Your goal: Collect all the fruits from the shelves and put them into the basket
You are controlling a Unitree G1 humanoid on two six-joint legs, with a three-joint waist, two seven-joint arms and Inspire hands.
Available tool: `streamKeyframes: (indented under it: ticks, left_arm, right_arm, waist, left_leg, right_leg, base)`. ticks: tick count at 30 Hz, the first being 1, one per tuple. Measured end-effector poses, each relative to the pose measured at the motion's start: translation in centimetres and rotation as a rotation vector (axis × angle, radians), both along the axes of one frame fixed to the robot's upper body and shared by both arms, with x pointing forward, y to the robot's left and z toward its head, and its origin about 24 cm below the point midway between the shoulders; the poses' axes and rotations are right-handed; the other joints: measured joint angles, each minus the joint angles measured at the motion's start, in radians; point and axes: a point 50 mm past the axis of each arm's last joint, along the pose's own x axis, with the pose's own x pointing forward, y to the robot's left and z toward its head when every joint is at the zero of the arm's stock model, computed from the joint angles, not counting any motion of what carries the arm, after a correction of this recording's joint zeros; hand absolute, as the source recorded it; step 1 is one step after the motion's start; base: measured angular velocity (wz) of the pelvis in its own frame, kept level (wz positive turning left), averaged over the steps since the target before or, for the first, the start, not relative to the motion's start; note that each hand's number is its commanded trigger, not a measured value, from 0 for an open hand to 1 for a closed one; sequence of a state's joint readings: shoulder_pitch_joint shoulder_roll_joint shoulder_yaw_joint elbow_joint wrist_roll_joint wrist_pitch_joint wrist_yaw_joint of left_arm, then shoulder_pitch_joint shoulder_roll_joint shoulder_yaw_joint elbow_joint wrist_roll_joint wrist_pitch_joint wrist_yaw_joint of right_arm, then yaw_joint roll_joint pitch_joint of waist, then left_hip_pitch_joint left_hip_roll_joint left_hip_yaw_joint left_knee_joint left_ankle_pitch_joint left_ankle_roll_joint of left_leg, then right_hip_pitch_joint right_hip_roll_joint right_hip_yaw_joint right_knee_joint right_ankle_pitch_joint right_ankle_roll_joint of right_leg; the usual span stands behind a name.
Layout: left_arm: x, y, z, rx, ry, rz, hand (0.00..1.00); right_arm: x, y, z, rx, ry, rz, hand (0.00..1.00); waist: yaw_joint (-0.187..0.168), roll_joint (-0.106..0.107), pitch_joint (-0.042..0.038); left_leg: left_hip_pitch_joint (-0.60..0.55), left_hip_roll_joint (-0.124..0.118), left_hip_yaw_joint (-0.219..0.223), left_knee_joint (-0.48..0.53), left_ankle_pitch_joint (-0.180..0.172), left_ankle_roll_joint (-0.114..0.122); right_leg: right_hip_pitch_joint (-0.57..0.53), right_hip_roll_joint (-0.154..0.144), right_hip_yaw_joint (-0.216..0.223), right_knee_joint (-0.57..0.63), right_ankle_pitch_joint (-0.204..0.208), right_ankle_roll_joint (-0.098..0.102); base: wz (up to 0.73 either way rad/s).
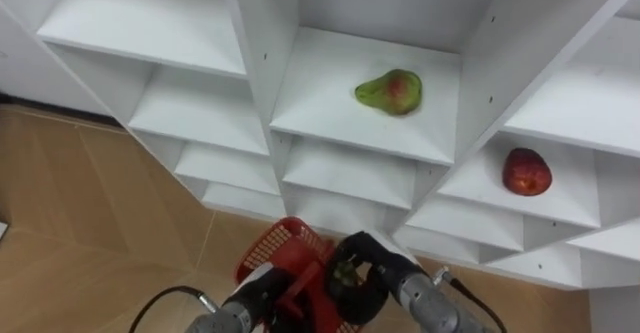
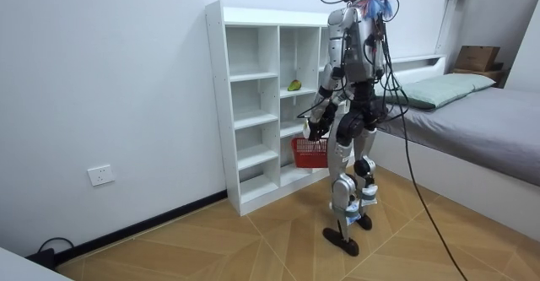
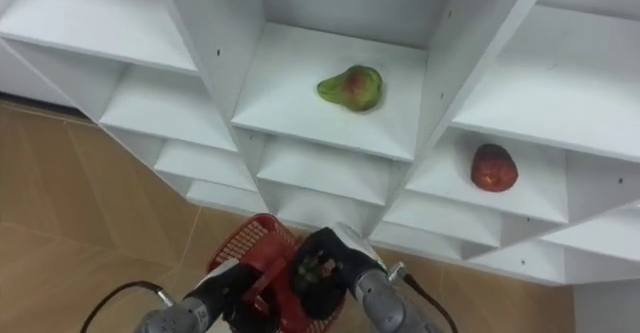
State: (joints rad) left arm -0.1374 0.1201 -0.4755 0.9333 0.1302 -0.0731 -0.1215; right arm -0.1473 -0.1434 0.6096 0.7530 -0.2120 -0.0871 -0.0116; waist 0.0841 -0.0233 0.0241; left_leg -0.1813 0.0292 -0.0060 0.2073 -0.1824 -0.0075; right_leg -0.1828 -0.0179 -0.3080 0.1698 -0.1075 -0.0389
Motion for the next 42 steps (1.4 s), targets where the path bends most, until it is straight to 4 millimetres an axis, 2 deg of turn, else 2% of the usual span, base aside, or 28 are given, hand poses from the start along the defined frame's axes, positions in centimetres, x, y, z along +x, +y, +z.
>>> streamKeyframes:
  ticks: [3,4,5,6,14,37,42]
  left_arm:
    - [0.4,-0.3,0.3,-0.012,-0.015,-0.006,1.00]
    - [0.5,-0.5,0.4,-0.017,-0.018,-0.008,1.00]
    - [0.5,-0.7,0.4,-0.023,-0.017,-0.011,1.00]
    - [0.5,-0.8,0.4,-0.025,-0.016,-0.012,1.00]
    - [0.3,-1.5,0.3,-0.045,-0.003,-0.033,1.00]
    - [0.0,-1.2,0.0,-0.027,0.001,-0.010,1.00]
    - [-0.1,-0.8,-0.1,-0.019,0.003,0.003,1.00]
  right_arm:
    - [-0.2,-0.2,-0.3,-0.006,0.023,0.006,1.00]
    - [-0.3,-0.2,-0.4,-0.007,0.032,0.009,0.51]
    - [-0.4,-0.2,-0.4,-0.004,0.039,0.014,0.07]
    - [-0.4,-0.2,-0.4,-0.003,0.043,0.017,0.00]
    - [-0.4,0.3,-0.5,0.024,0.057,0.016,0.00]
    - [-1.1,-0.2,-1.2,0.009,0.098,0.000,0.00]
    - [-1.2,-0.5,-1.3,0.020,0.113,-0.016,0.00]
  waist:
    - [0.002,0.000,0.0000]
    - [0.001,-0.001,-0.0002]
    - [0.000,-0.001,-0.0003]
    - [0.000,-0.001,-0.0004]
    - [-0.001,-0.002,-0.0018]
    - [-0.003,-0.001,-0.0013]
    - [-0.006,-0.003,-0.0018]
  left_leg:
    - [-0.002,-0.007,0.010,0.006,0.004,0.006]
    - [-0.002,-0.008,0.018,0.009,0.005,0.008]
    - [-0.005,-0.009,0.020,0.017,0.005,0.008]
    - [-0.005,-0.010,0.021,0.018,0.005,0.008]
    - [-0.014,-0.009,0.025,0.033,0.006,0.010]
    - [-0.011,-0.011,0.032,0.030,0.007,0.011]
    - [0.017,-0.011,0.034,0.019,0.007,0.011]
  right_leg:
    - [0.000,-0.010,0.003,0.004,-0.003,0.004]
    - [0.000,-0.013,0.003,0.005,-0.004,0.006]
    - [0.000,-0.015,0.003,0.008,-0.004,0.007]
    - [-0.001,-0.016,0.003,0.010,-0.005,0.007]
    - [-0.009,-0.020,0.002,0.031,-0.007,0.006]
    - [-0.009,-0.028,0.004,0.035,-0.011,0.008]
    - [0.015,-0.029,0.005,0.035,-0.017,0.010]
  base:
    - [-0.02]
    - [0.00]
    - [0.00]
    - [0.04]
    - [0.03]
    - [0.00]
    - [0.00]
